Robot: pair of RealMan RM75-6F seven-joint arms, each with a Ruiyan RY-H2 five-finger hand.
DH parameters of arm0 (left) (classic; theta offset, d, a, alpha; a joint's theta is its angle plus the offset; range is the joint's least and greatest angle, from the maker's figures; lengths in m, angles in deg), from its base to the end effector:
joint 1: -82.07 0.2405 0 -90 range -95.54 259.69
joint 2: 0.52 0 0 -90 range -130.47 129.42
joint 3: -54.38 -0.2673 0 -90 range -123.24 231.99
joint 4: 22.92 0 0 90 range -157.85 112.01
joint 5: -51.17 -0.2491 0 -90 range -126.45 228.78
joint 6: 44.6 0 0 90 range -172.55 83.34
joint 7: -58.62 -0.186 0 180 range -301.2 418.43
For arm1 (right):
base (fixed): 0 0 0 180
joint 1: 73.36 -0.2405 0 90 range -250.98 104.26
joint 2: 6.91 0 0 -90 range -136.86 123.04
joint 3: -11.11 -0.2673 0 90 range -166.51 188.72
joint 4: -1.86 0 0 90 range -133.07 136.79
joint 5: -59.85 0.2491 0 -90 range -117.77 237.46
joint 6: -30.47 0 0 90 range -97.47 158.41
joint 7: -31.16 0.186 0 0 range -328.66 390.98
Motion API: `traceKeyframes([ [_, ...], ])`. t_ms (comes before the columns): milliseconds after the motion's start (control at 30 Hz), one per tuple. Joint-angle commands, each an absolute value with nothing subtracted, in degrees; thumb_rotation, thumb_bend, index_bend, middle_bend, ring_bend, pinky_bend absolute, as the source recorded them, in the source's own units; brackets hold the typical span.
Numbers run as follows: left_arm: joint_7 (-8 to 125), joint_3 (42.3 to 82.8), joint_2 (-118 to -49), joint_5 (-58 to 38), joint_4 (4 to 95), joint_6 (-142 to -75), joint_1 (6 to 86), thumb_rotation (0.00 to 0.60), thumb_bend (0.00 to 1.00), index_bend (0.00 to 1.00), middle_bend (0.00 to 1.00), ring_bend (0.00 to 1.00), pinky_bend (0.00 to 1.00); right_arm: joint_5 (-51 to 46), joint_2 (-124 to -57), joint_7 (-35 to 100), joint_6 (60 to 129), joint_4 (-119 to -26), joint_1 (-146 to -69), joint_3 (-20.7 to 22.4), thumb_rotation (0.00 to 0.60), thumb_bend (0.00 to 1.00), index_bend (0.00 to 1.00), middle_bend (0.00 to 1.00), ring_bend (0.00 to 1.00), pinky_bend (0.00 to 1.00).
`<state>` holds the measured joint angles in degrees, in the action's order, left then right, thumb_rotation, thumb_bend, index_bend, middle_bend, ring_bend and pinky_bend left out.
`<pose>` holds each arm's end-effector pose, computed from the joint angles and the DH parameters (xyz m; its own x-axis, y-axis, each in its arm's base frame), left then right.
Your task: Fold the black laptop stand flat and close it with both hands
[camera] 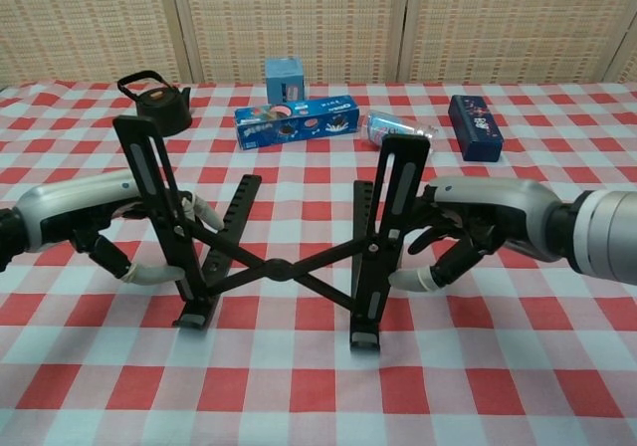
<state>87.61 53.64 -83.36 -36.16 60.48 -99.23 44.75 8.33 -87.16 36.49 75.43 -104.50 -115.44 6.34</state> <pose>-0.1950 0.3334 -0.0729 0.0410 0.5887 0.8073 0.9361 -0.3052 0.1750 -0.1317 -0.3006 -0.0921 -0.1319 -0.7225 0.6787 -0.9788 -0.0132 -0.2043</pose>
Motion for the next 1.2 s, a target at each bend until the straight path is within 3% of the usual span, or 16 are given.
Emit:
traceKeyframes([
  [33, 87.65, 53.64, -83.33, -36.19, 60.48, -99.25, 44.76, 0.599, 0.33, 0.58, 0.24, 0.21, 0.29, 8.23, -87.10, 36.28, 75.69, -104.60, -115.23, 6.22, 0.600, 0.26, 0.56, 0.28, 0.11, 0.14],
  [167, 87.71, 53.64, -83.27, -36.32, 60.61, -99.36, 44.76, 0.600, 0.33, 0.58, 0.24, 0.21, 0.29, 8.37, -87.27, 36.03, 75.63, -104.55, -115.13, 5.93, 0.600, 0.22, 0.56, 0.28, 0.11, 0.14],
  [500, 87.78, 53.72, -83.11, -36.25, 60.77, -99.33, 44.72, 0.599, 0.33, 0.58, 0.24, 0.21, 0.29, 8.66, -88.12, 35.31, 75.45, -104.28, -115.17, 5.27, 0.600, 0.20, 0.56, 0.28, 0.11, 0.14],
  [933, 87.96, 53.83, -82.77, -36.32, 61.00, -99.44, 44.66, 0.599, 0.33, 0.58, 0.24, 0.21, 0.29, 8.90, -89.05, 34.34, 75.98, -104.23, -115.08, 4.64, 0.600, 0.38, 0.56, 0.31, 0.13, 0.14],
  [1133, 87.82, 53.70, -82.55, -36.48, 61.19, -99.34, 44.59, 0.598, 0.33, 0.56, 0.24, 0.21, 0.29, 9.10, -88.96, 33.44, 75.96, -104.47, -115.16, 4.77, 0.600, 0.38, 0.56, 0.30, 0.13, 0.14],
  [1200, 87.84, 53.62, -82.32, -36.52, 61.45, -99.18, 44.53, 0.580, 0.33, 0.49, 0.24, 0.21, 0.29, 8.61, -88.83, 33.11, 76.07, -104.67, -115.17, 4.75, 0.600, 0.34, 0.53, 0.27, 0.13, 0.14],
])
